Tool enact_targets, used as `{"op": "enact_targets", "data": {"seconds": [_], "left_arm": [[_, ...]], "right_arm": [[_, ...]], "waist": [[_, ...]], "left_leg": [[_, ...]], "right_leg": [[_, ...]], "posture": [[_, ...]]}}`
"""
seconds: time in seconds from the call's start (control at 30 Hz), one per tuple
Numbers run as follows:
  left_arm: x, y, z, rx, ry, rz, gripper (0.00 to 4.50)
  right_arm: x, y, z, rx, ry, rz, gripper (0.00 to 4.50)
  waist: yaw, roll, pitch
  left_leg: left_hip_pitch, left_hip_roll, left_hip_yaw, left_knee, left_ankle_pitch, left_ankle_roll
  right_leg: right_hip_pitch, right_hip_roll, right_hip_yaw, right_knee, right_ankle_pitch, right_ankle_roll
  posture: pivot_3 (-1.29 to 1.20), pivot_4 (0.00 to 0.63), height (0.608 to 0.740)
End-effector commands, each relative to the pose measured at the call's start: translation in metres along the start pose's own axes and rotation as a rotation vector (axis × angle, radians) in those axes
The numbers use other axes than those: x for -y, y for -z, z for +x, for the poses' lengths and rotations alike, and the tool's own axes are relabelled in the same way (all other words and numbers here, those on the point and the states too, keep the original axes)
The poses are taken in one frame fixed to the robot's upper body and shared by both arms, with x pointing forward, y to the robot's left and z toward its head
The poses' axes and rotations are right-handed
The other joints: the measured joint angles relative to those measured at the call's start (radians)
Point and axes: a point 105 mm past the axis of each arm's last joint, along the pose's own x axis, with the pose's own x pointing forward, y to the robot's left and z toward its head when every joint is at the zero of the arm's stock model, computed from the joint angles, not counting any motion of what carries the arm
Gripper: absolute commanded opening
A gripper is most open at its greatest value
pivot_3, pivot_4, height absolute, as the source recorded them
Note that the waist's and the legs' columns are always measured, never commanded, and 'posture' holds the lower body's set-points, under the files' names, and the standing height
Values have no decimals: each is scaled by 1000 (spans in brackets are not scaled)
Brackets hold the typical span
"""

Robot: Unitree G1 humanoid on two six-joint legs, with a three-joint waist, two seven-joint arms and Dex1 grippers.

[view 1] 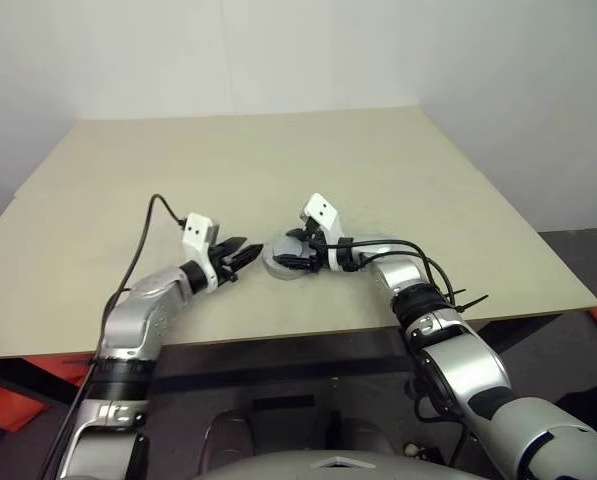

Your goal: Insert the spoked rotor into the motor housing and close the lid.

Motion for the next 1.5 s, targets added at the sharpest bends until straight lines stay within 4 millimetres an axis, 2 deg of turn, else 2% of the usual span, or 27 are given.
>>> {"op": "enact_targets", "data": {"seconds": [0.03,0.17,0.2,0.33,0.6,0.87,1.0,1.23,1.5], "left_arm": [[6,-5,9,3,37,-44,1660],[5,0,13,-33,45,-56,199],[5,0,13,-37,47,-59,39],[3,4,12,-54,48,-68,39],[-10,30,10,-193,-46,-70,39],[-3,29,10,-175,-26,-94,39],[-2,30,9,-173,-22,-102,0],[7,30,11,-174,19,-132,0],[9,31,13,-190,35,-136,0]], "right_arm": [[1,20,-3,-80,20,23,3146],[3,19,-4,-74,32,22,3146],[3,20,-5,-74,36,22,3146],[3,20,-5,-72,44,25,3146],[9,16,-4,-59,79,28,3146],[10,12,-5,-40,70,62,3146],[11,3,-6,-11,77,15,4448],[12,-7,-10,9,81,-21,4480],[5,-29,-21,86,44,-44,4480]], "waist": [[0,0,0],[0,0,0],[0,0,0],[-1,0,0],[-1,0,0],[1,0,0],[1,0,0],[4,0,0],[19,0,0]], "left_leg": [[0,0,0,0,0,0],[0,0,0,-1,0,0],[0,0,0,-1,0,0],[0,0,0,-1,0,0],[1,0,-1,-1,0,0],[2,0,-2,-1,0,0],[2,0,-2,-1,0,0],[-1,0,-2,-1,0,0],[-2,-1,-1,-4,0,1]], "right_leg": [[0,0,0,0,0,0],[-1,0,0,0,0,0],[-1,0,0,0,0,0],[-1,0,0,0,-2,4],[0,0,0,0,-3,6],[2,0,0,-1,-4,6],[4,0,0,-4,-4,6],[3,0,0,-5,-3,6],[1,0,0,-8,-3,6]], "posture": [[0,0,740],[0,0,740],[0,0,740],[0,0,740],[0,0,740],[0,0,740],[0,0,740],[0,0,740],[0,0,740]]}}
